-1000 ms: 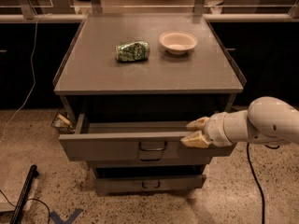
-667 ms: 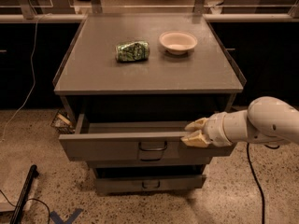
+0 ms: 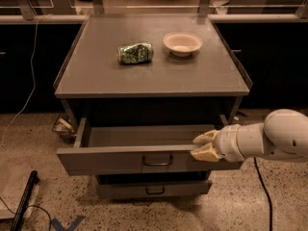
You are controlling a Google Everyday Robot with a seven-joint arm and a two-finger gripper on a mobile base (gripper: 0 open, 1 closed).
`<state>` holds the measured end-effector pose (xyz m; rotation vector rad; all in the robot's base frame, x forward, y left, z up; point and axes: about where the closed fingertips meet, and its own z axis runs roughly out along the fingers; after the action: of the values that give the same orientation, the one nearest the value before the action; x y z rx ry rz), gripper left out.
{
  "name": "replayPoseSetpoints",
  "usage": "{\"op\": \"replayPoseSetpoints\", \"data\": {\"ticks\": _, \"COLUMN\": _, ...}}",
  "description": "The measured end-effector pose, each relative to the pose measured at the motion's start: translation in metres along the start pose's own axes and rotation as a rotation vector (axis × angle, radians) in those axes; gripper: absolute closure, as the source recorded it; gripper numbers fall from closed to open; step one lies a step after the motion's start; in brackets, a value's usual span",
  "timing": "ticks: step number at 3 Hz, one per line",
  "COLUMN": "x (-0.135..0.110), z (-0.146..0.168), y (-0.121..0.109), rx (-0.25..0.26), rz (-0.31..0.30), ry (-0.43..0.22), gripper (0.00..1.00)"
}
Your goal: Open top drawer
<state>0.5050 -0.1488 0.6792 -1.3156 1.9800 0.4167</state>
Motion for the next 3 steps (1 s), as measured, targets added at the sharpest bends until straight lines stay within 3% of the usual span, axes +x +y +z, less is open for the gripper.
{"op": "replayPoseSetpoints", "data": {"ticks": 1, "x": 0.0087, "z": -0.0102, "y": 0.0181, "rx": 0.004, "rz": 0.012, "ry": 0.0, "gripper": 1.0}}
{"op": "replayPoseSetpoints", "data": {"ticks": 3, "x": 0.0086, "z": -0.0102, "y": 0.0181, "rx": 0.004, "rz": 0.012, "ry": 0.0, "gripper": 0.51}}
